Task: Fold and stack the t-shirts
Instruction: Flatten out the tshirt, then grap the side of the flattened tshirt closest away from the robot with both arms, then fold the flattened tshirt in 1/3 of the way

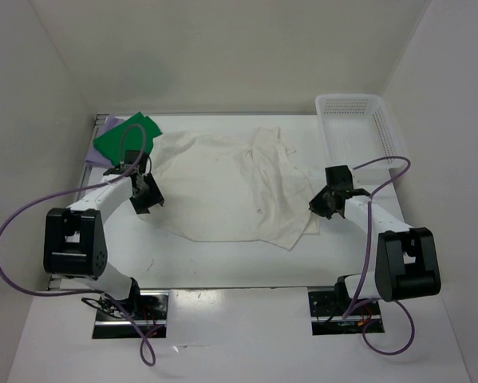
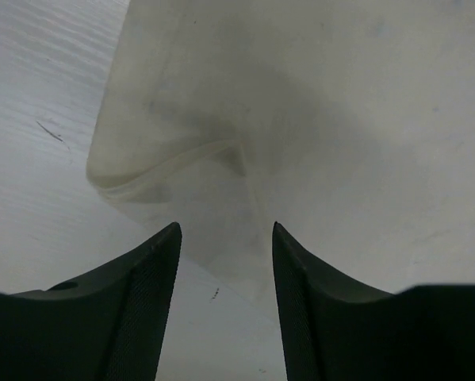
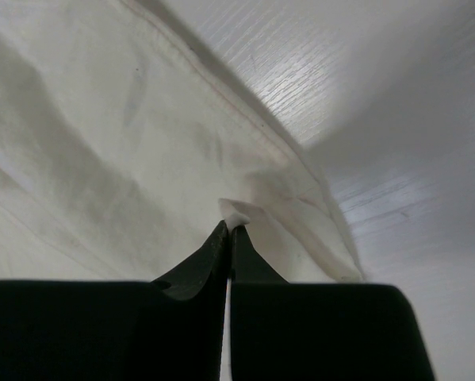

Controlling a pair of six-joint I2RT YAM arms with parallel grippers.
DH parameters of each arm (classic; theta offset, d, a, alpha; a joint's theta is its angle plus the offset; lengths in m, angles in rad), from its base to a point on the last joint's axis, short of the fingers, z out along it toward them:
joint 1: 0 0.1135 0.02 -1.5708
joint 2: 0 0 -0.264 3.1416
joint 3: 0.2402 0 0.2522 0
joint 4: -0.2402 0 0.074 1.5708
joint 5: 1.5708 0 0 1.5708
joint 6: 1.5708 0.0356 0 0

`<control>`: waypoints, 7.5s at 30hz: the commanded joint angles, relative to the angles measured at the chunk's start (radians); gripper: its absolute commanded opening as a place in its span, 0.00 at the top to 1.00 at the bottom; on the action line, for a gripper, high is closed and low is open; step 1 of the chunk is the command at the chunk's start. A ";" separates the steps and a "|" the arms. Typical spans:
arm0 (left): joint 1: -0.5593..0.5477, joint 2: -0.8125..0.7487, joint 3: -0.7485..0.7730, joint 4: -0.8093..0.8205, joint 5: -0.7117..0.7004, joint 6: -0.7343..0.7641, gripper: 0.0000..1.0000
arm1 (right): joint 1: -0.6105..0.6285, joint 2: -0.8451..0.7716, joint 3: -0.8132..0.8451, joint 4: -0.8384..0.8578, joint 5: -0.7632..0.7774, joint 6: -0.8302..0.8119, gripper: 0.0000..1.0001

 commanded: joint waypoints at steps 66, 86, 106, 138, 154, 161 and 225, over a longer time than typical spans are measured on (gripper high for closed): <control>-0.141 -0.269 0.213 -0.181 -0.272 -0.077 1.00 | 0.099 -0.301 0.346 -0.321 0.043 -0.042 1.00; -0.159 -0.226 1.163 -0.540 -0.137 -0.034 1.00 | 0.136 -0.003 1.868 -0.864 0.061 -0.178 1.00; -0.032 0.343 1.270 -0.156 0.020 -0.006 0.98 | 0.085 0.683 2.111 -0.432 0.028 -0.238 1.00; 0.166 -0.349 0.074 -0.119 -0.034 -0.023 0.97 | 0.076 -0.365 0.324 -0.506 0.083 -0.106 1.00; 0.157 -0.381 0.057 -0.199 0.000 -0.011 0.99 | 0.076 -0.503 0.209 -0.702 -0.181 -0.025 1.00; 0.116 -0.130 0.123 -0.031 0.000 -0.031 0.98 | 0.028 -0.155 0.254 -0.358 -0.131 -0.055 1.00; 0.149 0.197 0.013 0.367 0.084 -0.161 0.74 | -0.114 0.042 0.114 -0.096 0.172 0.009 0.51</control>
